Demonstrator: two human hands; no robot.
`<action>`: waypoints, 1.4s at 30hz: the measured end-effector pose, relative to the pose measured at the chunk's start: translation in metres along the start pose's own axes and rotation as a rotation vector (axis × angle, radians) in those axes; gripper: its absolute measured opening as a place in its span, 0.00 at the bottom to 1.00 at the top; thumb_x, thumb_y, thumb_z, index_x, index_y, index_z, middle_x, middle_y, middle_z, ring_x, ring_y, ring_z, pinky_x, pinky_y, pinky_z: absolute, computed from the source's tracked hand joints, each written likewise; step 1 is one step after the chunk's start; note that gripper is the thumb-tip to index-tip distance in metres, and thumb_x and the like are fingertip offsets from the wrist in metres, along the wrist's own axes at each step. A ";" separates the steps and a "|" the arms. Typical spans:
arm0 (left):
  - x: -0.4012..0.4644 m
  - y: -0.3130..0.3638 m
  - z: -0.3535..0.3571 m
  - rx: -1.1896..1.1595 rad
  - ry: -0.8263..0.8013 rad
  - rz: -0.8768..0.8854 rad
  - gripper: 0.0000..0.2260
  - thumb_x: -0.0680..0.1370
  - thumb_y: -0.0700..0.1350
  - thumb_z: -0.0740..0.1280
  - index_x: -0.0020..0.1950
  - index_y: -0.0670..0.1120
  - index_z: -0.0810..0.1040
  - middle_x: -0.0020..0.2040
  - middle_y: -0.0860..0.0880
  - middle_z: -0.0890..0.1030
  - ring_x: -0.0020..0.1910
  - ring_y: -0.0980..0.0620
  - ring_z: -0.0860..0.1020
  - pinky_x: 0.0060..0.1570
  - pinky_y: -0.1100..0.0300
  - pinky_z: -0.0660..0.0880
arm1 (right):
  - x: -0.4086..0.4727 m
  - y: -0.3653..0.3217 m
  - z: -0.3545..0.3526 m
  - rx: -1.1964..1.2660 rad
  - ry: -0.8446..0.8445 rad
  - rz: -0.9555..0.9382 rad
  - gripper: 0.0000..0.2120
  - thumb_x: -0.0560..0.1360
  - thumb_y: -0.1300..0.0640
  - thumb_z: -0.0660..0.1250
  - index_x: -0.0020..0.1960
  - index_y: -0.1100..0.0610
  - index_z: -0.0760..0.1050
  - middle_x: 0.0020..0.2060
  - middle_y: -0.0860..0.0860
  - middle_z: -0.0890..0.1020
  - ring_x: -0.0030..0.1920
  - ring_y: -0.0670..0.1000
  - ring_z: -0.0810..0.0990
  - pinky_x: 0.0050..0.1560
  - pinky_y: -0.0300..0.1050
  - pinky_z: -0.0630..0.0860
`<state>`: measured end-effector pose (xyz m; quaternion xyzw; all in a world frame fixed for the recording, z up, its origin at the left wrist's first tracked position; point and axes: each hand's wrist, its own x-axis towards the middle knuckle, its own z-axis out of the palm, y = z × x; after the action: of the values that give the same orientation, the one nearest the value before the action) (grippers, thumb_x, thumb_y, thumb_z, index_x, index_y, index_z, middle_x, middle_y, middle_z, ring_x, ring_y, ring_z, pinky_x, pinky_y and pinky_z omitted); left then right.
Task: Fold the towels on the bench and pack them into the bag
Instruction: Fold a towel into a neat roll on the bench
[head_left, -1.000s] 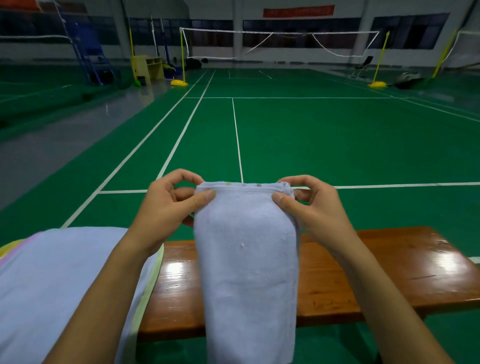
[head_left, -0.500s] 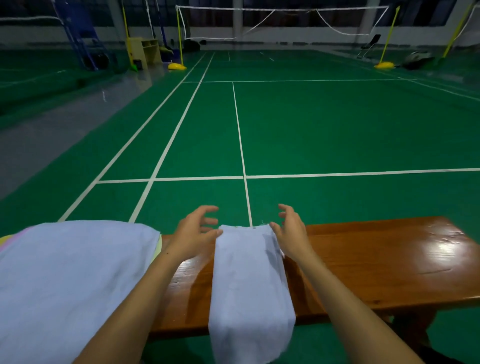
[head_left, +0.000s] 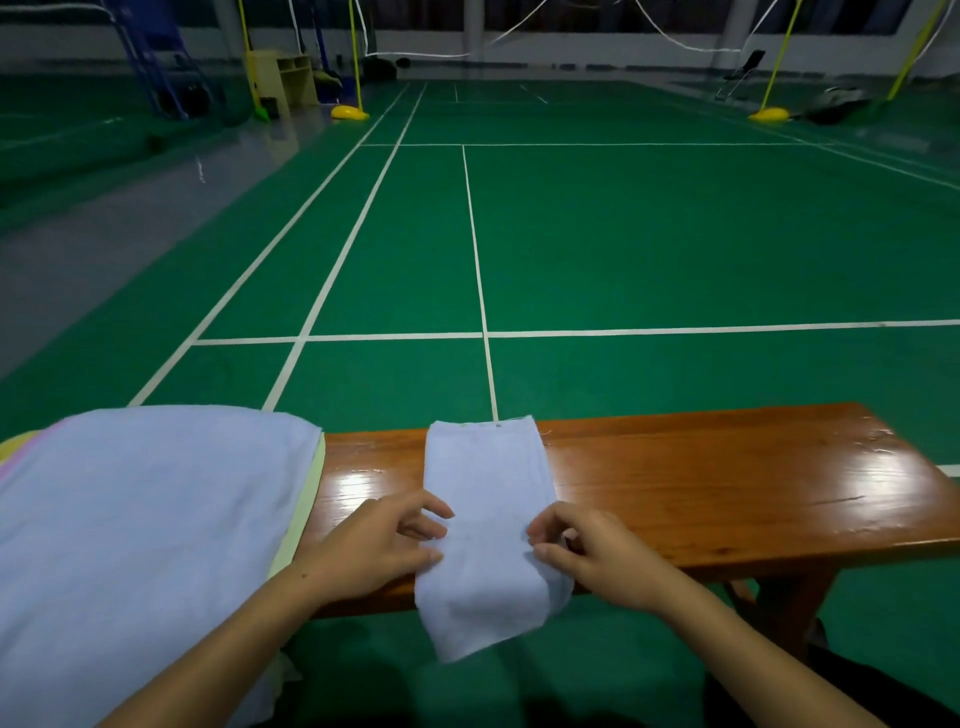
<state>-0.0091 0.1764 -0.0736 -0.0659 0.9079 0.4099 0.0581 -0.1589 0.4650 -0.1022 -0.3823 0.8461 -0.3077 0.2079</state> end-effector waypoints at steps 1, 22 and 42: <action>-0.001 -0.001 0.001 0.053 -0.011 0.004 0.15 0.76 0.53 0.76 0.61 0.63 0.78 0.59 0.59 0.85 0.60 0.65 0.81 0.56 0.62 0.81 | -0.001 0.001 0.002 -0.042 -0.005 -0.018 0.09 0.81 0.40 0.67 0.59 0.40 0.78 0.53 0.38 0.82 0.55 0.41 0.81 0.56 0.47 0.81; 0.002 -0.022 0.004 0.477 -0.069 0.217 0.28 0.67 0.77 0.71 0.61 0.65 0.78 0.73 0.71 0.69 0.73 0.71 0.63 0.71 0.64 0.66 | -0.004 -0.002 0.004 -0.338 -0.057 -0.193 0.27 0.72 0.26 0.69 0.66 0.38 0.73 0.73 0.36 0.67 0.73 0.40 0.67 0.71 0.46 0.71; 0.004 0.000 -0.012 -0.055 -0.036 0.085 0.04 0.79 0.52 0.76 0.53 0.55 0.88 0.51 0.58 0.87 0.52 0.58 0.82 0.50 0.67 0.75 | 0.004 -0.014 -0.004 -0.070 -0.009 -0.117 0.09 0.78 0.38 0.66 0.51 0.43 0.77 0.60 0.39 0.82 0.63 0.41 0.77 0.63 0.52 0.78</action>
<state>-0.0135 0.1672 -0.0661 -0.0215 0.8970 0.4379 0.0553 -0.1567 0.4564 -0.0901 -0.4395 0.8317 -0.2876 0.1799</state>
